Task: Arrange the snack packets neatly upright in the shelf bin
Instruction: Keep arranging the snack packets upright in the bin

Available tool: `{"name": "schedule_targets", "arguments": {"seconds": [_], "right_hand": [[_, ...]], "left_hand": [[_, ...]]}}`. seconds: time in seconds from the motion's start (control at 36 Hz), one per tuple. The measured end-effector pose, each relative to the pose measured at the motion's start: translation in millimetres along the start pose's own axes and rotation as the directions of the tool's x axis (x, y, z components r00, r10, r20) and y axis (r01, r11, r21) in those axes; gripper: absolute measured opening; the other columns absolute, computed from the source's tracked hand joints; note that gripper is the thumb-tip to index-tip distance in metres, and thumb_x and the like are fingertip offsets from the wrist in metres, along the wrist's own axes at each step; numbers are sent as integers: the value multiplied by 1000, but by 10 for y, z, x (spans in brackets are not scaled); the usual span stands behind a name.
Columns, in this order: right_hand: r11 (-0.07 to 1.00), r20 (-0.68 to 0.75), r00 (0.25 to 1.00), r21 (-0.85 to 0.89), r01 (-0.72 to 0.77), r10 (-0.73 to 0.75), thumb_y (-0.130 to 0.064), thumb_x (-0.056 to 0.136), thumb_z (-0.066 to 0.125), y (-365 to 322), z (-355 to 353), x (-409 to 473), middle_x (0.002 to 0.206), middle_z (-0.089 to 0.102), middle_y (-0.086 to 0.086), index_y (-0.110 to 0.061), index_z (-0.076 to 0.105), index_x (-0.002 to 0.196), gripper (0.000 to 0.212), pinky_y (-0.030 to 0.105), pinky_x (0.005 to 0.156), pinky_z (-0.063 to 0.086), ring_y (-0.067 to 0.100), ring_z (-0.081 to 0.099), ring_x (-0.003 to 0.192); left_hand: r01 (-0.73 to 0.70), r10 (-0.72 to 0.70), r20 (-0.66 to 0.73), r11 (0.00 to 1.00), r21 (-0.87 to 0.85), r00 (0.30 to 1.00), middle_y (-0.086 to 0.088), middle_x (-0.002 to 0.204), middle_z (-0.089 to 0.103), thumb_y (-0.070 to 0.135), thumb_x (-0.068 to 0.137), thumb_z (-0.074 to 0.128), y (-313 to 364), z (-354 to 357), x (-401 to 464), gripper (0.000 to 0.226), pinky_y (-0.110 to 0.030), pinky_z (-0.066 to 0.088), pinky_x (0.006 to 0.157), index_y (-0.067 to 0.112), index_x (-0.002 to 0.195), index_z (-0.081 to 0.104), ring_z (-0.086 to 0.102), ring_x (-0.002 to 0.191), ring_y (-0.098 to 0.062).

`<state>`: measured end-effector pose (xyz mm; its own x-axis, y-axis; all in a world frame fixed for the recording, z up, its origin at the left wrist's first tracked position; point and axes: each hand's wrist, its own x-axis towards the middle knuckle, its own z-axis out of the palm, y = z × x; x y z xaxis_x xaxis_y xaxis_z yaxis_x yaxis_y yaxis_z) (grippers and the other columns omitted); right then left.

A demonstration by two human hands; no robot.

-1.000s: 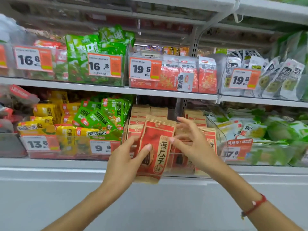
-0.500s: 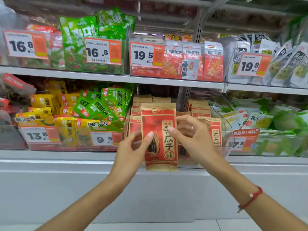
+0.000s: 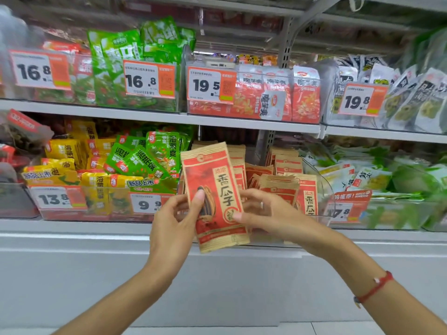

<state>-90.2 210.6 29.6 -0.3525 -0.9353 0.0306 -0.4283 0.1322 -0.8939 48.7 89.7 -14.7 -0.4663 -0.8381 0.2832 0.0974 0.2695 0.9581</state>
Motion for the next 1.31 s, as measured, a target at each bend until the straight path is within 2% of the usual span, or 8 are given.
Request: {"name": "schedule_targets", "arguments": {"seconds": [0.17,0.28,0.36,0.5,0.67,1.0,1.19,1.31], "right_hand": [[991,-151,985,-115,70,-87,-29,85,70,-19,141,-34,107,61,-12,-39,48,119,42,24,70,56,6,67,89],[932,-181,948,-301,200,-262,-29,79,77,-64,220,-110,90,65,-9,-38,57,104,34,24,61,57,6,67,66],[947,-121,955,-210,242,-271,-25,76,80,-127,273,-155,89,70,-1,-27,57,99,32,22,54,54,9,68,57],[984,11,986,-72,164,-164,-33,84,68,-157,152,-169,104,69,-4,-28,64,110,27,26,69,58,10,71,84],[975,-156,979,156,156,-132,-42,77,65,-206,104,-127,96,73,-8,-21,69,110,39,26,67,59,14,72,84],[948,-205,975,285,144,-87,-26,90,62,-177,93,-81,87,75,4,-16,71,105,20,17,61,53,14,70,74],[976,-87,975,65,210,-204,-20,91,60,-75,222,-109,100,73,-13,-30,65,116,27,19,74,56,4,70,87],[932,-127,935,-200,303,-331,-29,89,65,3,387,-109,110,60,-35,-47,53,122,39,18,91,50,-8,61,104]], "left_hand": [[40,-39,10,995,-90,999,17,99,70,34,88,64,31,-9,-29,17,-12,48,73,31,105,63,65,100,-3],[116,-108,61,982,-151,992,14,119,59,26,69,82,133,20,-70,64,-15,46,76,28,125,51,57,112,-4],[172,-152,120,970,-173,981,19,113,61,41,53,87,173,13,-92,76,-11,48,73,32,120,53,58,98,11],[297,-218,314,927,-230,924,5,129,62,44,44,94,119,-127,18,97,-22,56,79,25,131,55,65,107,-5],[127,-122,434,992,18,892,21,123,60,48,36,89,60,-129,12,95,-14,51,81,42,125,56,61,107,4],[214,-128,530,971,-103,838,16,128,59,43,43,87,94,-11,-47,89,-20,55,79,37,127,58,64,107,-1],[210,-179,171,959,-188,969,9,119,65,49,42,93,178,-40,19,97,-27,56,87,26,129,57,65,102,2],[109,-118,-34,972,-209,992,19,91,66,22,68,84,241,15,-95,56,-1,44,53,25,116,56,60,69,21]]}}
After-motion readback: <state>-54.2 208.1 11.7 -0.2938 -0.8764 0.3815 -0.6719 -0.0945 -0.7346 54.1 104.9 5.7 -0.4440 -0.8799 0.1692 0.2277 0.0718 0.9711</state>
